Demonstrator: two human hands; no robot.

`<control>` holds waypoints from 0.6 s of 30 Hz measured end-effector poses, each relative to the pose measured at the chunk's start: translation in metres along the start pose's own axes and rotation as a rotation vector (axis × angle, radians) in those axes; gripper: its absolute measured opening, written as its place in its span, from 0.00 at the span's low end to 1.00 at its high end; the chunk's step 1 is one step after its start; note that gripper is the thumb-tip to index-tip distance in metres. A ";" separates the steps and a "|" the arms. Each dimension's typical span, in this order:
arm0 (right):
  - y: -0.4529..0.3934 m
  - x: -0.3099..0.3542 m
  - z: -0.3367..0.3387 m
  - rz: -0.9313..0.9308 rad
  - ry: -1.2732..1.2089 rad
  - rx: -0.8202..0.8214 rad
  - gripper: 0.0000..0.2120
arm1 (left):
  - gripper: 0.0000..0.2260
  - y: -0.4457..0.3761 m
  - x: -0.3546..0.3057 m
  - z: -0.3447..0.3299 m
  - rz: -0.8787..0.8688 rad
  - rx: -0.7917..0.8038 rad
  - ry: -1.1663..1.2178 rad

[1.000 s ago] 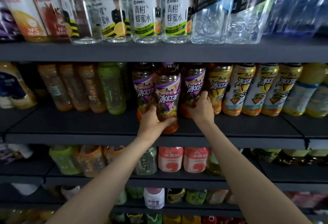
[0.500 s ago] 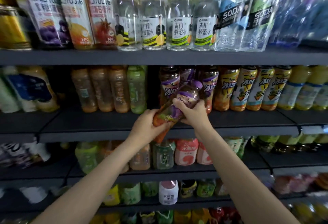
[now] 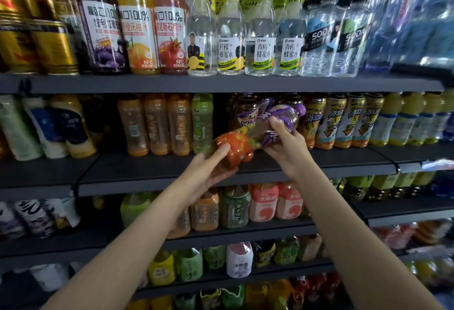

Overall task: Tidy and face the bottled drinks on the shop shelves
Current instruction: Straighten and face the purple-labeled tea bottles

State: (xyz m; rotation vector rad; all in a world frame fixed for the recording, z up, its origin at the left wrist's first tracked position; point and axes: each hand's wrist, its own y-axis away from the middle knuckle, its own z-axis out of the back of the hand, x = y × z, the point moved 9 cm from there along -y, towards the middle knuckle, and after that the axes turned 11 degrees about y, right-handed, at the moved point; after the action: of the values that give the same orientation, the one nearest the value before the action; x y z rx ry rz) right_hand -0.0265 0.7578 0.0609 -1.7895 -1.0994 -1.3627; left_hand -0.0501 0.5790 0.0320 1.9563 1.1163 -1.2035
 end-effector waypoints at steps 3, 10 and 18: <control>0.005 -0.008 -0.002 -0.099 -0.031 0.012 0.33 | 0.26 0.007 -0.041 -0.010 -0.427 -0.039 -0.618; 0.007 -0.013 0.006 -0.165 -0.100 0.034 0.20 | 0.32 0.002 -0.050 -0.040 -0.631 0.149 -0.947; 0.001 0.010 0.029 0.094 0.220 0.041 0.25 | 0.25 -0.032 -0.015 -0.055 -0.255 0.249 -0.802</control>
State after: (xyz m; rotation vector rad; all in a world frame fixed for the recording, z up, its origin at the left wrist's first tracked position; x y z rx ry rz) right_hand -0.0117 0.7843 0.0627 -1.5977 -0.9083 -1.4304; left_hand -0.0588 0.6332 0.0674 1.2653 0.8108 -2.0882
